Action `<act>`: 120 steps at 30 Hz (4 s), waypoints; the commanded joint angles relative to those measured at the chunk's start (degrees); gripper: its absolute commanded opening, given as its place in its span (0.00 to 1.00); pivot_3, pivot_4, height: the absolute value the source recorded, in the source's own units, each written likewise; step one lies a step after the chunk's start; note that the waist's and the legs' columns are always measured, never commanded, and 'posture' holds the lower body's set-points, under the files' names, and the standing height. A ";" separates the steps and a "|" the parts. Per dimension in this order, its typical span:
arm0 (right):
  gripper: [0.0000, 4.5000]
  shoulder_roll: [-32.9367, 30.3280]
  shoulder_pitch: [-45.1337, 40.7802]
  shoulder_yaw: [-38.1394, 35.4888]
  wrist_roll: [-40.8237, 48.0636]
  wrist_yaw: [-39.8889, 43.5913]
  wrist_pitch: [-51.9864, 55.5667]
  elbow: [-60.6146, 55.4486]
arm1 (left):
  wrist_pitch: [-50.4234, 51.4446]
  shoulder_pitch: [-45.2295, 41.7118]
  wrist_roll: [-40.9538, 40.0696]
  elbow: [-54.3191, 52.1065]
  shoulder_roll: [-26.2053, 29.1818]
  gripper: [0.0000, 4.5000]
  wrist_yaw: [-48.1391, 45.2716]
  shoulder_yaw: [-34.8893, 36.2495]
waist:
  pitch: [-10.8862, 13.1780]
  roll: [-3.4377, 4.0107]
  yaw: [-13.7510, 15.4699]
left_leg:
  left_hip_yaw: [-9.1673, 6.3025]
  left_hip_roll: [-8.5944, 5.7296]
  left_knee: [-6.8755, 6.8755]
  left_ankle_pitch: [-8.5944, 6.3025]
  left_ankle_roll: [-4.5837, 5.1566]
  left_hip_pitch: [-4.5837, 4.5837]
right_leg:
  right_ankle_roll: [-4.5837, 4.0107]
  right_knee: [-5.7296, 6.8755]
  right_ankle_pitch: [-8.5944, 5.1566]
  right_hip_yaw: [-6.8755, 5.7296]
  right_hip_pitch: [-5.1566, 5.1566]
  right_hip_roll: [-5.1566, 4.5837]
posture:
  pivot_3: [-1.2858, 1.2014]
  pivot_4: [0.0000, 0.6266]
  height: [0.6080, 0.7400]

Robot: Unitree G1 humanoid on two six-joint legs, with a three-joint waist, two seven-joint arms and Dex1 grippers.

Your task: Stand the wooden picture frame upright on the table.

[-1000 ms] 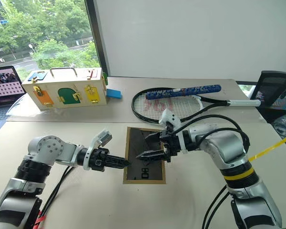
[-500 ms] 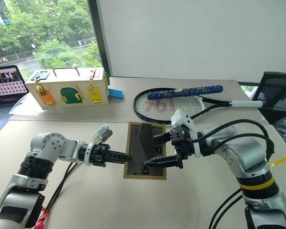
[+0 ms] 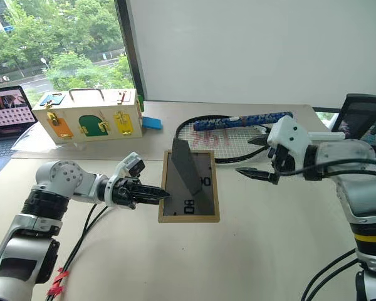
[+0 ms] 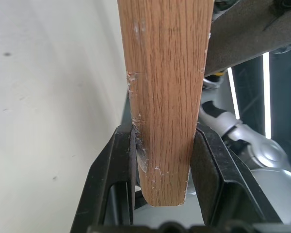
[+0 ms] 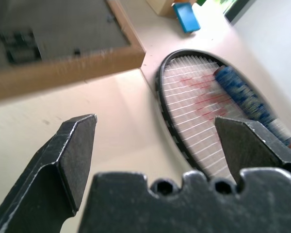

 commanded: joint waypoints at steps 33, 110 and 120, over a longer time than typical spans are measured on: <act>0.29 11.43 -6.35 5.00 -34.53 -41.89 -59.20 14.68 | -25.71 1.36 16.14 -4.00 3.74 0.48 -13.58 -10.75 | 0.15 0.25 -0.49 | -0.33 -0.02 0.22 0.21 -0.30 0.37 | -0.02 0.54 0.01 -0.21 0.52 0.03 | 0.52 0.24 1.00; 1.00 18.09 23.53 -15.97 31.42 1.55 34.91 -7.70 | -66.88 30.48 29.76 -20.69 5.70 1.00 1.90 14.47 | 0.24 0.37 -0.83 | -0.72 -0.06 0.15 0.31 -0.14 0.87 | 0.24 0.27 -0.22 -0.65 1.35 -0.02 | 0.52 0.24 1.00; 1.00 16.49 41.95 -29.45 31.44 -4.44 30.34 -32.51 | -74.92 38.10 36.29 -26.27 1.99 1.00 7.73 11.90 | 0.26 0.38 -1.63 | -0.73 -0.05 0.10 0.29 -0.11 0.90 | 0.25 0.09 -0.24 -0.64 1.40 -0.04 | 0.52 0.24 1.00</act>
